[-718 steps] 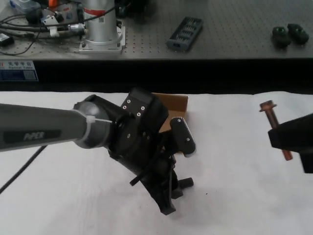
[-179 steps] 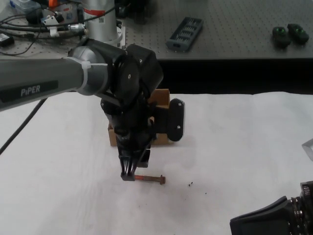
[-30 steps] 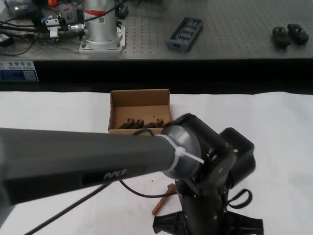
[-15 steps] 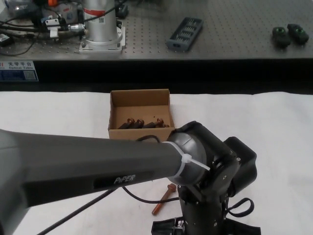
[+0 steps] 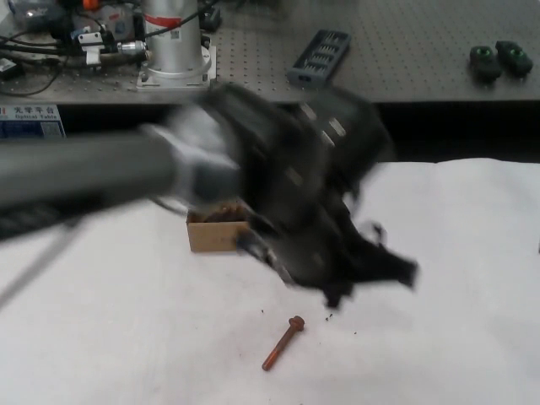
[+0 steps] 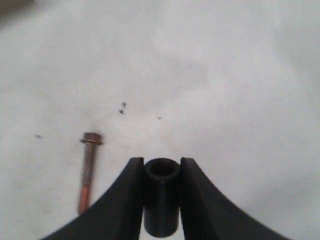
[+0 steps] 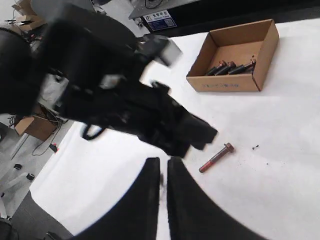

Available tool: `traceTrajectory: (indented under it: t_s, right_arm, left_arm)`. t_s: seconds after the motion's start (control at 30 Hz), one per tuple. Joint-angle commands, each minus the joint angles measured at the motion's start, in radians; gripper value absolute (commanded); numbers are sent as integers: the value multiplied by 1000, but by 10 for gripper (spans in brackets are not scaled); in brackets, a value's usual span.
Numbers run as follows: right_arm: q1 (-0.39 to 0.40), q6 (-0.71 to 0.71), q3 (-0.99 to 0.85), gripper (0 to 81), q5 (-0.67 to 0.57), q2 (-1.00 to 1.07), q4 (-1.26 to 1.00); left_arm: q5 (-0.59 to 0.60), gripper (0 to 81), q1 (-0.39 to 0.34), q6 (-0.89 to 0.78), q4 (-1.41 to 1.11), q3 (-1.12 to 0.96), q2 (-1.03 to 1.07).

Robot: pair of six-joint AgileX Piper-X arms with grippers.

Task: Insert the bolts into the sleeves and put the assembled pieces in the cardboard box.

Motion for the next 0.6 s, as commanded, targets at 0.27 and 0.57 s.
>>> traceTrajectory:
  t_s: [0.27, 0.57]
  right_arm:
    - [56, 76, 1, 52, -71, 326, -134]
    - [345, 319, -43, 152, 56, 645, -378]
  left_arm:
    - [-28, 70, 269, 294, 144, -8, -282]
    - [47, 70, 418, 407, 177, -3, -440]
